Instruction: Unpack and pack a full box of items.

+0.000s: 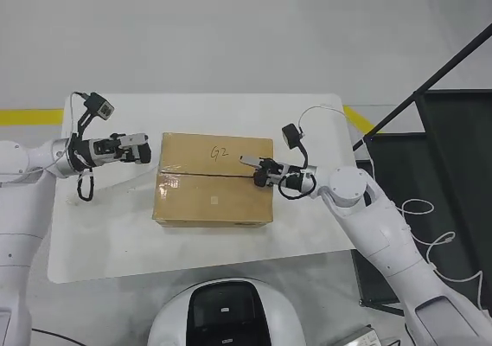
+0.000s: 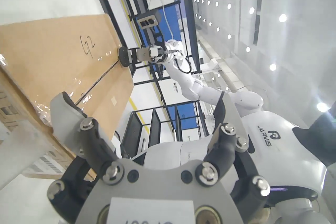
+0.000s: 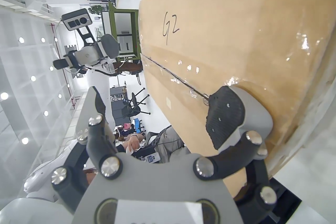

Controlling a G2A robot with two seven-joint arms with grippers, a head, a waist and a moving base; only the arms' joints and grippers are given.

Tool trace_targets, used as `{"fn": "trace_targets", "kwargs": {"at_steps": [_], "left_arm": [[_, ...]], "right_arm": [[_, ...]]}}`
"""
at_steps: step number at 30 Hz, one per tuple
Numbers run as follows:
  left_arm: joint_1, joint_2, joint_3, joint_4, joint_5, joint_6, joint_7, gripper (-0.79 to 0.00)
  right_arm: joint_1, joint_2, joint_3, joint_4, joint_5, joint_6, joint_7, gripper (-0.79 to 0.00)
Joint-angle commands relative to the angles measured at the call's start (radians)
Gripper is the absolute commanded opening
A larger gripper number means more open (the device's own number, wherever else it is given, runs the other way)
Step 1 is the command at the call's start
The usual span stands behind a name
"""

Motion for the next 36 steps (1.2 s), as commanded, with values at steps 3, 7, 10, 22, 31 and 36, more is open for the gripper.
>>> {"fn": "trace_targets", "kwargs": {"at_steps": [3,7,10,22,31,36], "left_arm": [[0.061,0.013,-0.042,-0.064,0.012,0.005,0.069,0.0],[0.121,0.019,-0.074,-0.132,0.031,0.025,0.195,0.0],[0.172,0.017,-0.092,-0.209,0.016,0.045,0.337,0.0],[0.191,0.015,-0.095,-0.246,0.008,0.043,0.392,0.0],[0.29,0.014,-0.108,-0.351,0.026,0.054,0.532,0.0],[0.456,0.012,-0.155,-0.449,-0.027,0.084,0.71,0.0]], "right_arm": [[0.005,0.0,0.003,-0.015,-0.002,0.007,0.006,0.0],[0.003,0.0,0.007,-0.024,0.001,0.008,0.011,0.0],[0.003,0.0,0.007,-0.024,0.001,0.008,0.011,0.0],[0.003,0.0,0.007,-0.024,0.001,0.008,0.011,0.0],[0.003,0.0,0.007,-0.024,0.001,0.008,0.011,0.0],[0.003,0.0,0.007,-0.024,0.001,0.008,0.011,0.0]]}}
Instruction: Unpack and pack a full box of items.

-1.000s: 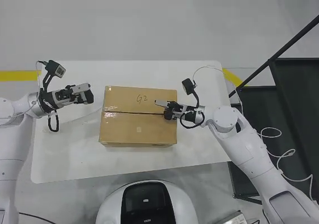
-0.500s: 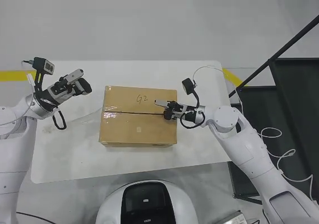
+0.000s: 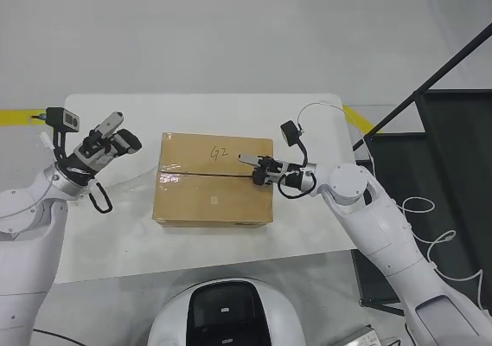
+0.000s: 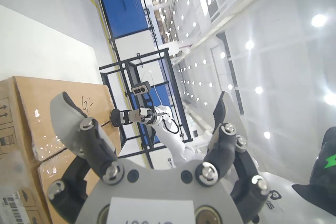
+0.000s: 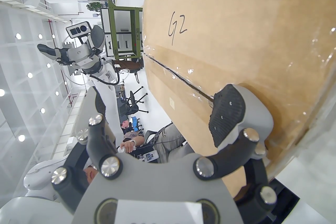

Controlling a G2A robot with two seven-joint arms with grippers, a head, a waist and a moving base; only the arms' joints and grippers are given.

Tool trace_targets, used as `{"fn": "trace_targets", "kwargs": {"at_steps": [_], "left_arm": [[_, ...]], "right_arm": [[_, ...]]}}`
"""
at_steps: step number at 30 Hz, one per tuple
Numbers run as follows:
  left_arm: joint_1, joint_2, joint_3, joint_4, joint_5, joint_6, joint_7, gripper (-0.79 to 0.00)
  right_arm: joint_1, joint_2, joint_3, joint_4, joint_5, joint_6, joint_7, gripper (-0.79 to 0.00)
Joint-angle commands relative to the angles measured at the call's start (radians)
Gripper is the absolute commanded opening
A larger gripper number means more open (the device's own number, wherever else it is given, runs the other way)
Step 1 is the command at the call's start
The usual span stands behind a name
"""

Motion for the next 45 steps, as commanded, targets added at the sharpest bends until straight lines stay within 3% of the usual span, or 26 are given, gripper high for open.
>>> {"fn": "trace_targets", "kwargs": {"at_steps": [1,4,8,29,35,41,45], "left_arm": [[0.068,-0.001,-0.016,-0.027,-0.006,0.009,0.075,0.0],[0.137,-0.003,-0.029,-0.047,-0.004,0.011,0.149,0.0],[0.176,-0.009,-0.039,-0.023,-0.037,0.001,0.212,0.0],[0.187,-0.013,-0.033,0.001,-0.058,0.008,0.227,0.0],[0.292,-0.018,-0.039,-0.015,-0.071,-0.011,0.263,0.0],[0.425,-0.026,-0.061,-0.052,-0.105,-0.097,0.323,0.0],[0.455,-0.035,-0.049,-0.04,-0.121,-0.11,0.371,0.0]], "right_arm": [[0.0,0.0,0.0,0.0,0.0,0.0,0.0,0.0],[0.0,0.0,0.0,0.0,0.0,0.0,0.0,0.0],[0.0,0.0,0.0,0.0,0.0,0.0,0.0,0.0],[0.0,0.0,0.0,0.0,0.0,0.0,0.0,0.0],[0.0,0.0,0.0,0.0,0.0,0.0,0.0,0.0],[0.0,0.0,0.0,0.0,0.0,0.0,0.0,0.0],[0.0,0.0,0.0,0.0,0.0,0.0,0.0,0.0]]}}
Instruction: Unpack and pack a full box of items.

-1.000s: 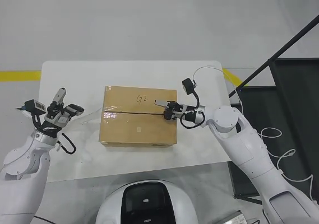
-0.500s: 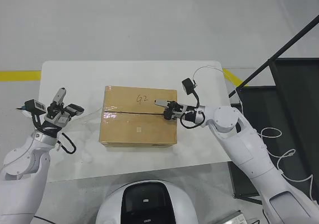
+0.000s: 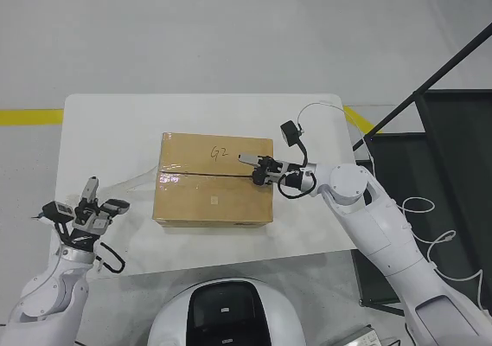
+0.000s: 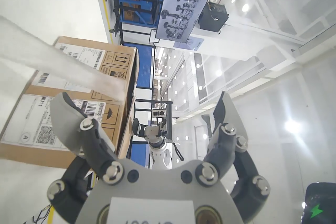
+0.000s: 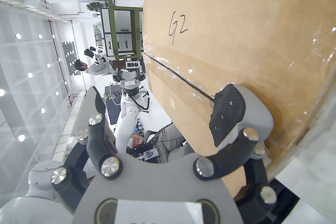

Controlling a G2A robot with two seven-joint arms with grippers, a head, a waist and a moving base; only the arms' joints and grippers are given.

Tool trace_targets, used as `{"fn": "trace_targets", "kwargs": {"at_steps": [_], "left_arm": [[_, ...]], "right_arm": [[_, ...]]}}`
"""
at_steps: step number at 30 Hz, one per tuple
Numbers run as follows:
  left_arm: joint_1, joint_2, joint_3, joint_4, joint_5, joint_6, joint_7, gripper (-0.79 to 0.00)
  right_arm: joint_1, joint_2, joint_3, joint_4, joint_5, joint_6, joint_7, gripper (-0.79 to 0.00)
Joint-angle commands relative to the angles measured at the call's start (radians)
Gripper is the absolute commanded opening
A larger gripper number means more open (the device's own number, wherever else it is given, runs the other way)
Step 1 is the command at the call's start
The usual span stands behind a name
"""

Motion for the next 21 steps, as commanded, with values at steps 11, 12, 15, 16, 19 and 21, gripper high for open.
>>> {"fn": "trace_targets", "kwargs": {"at_steps": [11,12,15,16,19,21], "left_arm": [[-0.094,-0.022,0.072,0.075,0.058,0.08,0.158,0.0],[-0.094,-0.022,0.072,0.075,0.058,0.08,0.158,0.0],[-0.094,-0.022,0.072,0.075,0.058,0.08,0.158,0.0],[-0.094,-0.022,0.072,0.075,0.058,0.08,0.158,0.0],[-0.094,-0.022,0.072,0.075,0.058,0.08,0.158,0.0],[-0.089,-0.024,0.076,0.074,0.046,0.103,0.157,0.0]], "right_arm": [[0.0,0.0,0.0,0.0,0.0,0.0,0.0,0.0],[0.0,0.0,0.0,0.0,0.0,0.0,0.0,0.0],[0.0,0.0,0.0,0.0,0.0,0.0,0.0,0.0],[0.0,0.0,0.0,0.0,0.0,0.0,0.0,0.0],[0.0,0.0,0.0,0.0,0.0,0.0,0.0,0.0],[0.0,0.0,0.0,0.0,0.0,0.0,0.0,0.0]]}}
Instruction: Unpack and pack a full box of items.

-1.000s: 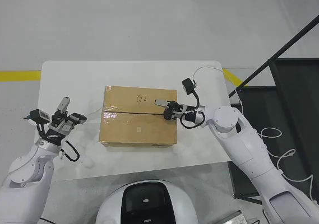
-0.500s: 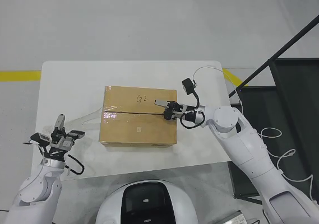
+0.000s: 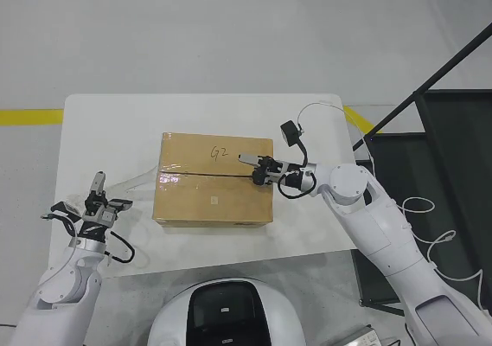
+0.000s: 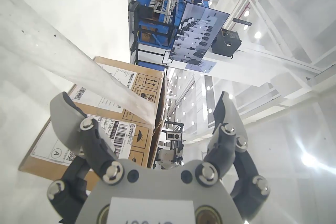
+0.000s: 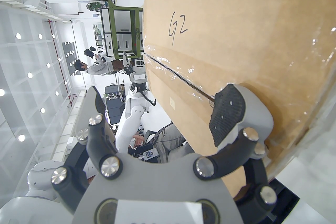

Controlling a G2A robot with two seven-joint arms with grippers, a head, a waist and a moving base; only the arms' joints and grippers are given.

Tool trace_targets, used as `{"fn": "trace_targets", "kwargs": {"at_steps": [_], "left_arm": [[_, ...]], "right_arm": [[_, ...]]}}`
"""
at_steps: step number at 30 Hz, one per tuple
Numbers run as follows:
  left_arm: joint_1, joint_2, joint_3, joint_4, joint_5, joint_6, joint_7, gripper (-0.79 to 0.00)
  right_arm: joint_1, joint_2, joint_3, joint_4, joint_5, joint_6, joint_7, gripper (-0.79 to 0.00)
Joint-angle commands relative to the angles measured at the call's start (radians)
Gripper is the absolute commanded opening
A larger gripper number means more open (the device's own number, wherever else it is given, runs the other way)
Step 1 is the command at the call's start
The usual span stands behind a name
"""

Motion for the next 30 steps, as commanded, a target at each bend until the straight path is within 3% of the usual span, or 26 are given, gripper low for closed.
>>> {"fn": "trace_targets", "kwargs": {"at_steps": [1,5,15,16,17,20,23,26,30], "left_arm": [[0.006,-0.003,0.007,0.001,-0.009,0.021,-0.003,0.0],[0.002,-0.011,0.027,0.036,-0.036,0.043,0.006,0.0],[-0.09,-0.034,0.064,0.136,-0.075,0.051,0.036,0.0],[-0.098,-0.036,0.067,0.143,-0.079,0.059,0.039,-0.123],[-0.105,-0.038,0.069,0.148,-0.09,0.068,0.04,-0.326],[-0.115,-0.042,0.07,0.159,-0.1,0.079,0.045,-0.523],[-0.115,-0.045,0.066,0.164,-0.1,0.087,0.047,-0.606],[-0.11,-0.046,0.054,0.163,-0.11,0.091,0.048,-0.763],[-0.104,-0.049,0.036,0.151,-0.133,0.087,0.054,-0.785]], "right_arm": [[0.0,0.0,0.0,0.0,0.0,0.0,0.0,0.0],[0.0,0.0,0.0,0.0,0.0,0.0,0.0,0.0],[0.0,0.0,0.0,0.0,0.0,0.0,0.0,0.0],[0.0,0.0,0.0,0.0,0.0,0.0,0.0,0.0],[0.0,0.0,0.0,0.0,0.0,0.0,0.0,0.0],[0.0,0.0,0.0,0.0,0.0,0.0,0.0,0.0],[0.0,0.0,0.0,0.0,0.0,0.0,0.0,0.0],[0.0,0.0,0.0,0.0,0.0,0.0,0.0,0.0],[0.0,0.0,0.0,0.0,0.0,0.0,0.0,0.0]]}}
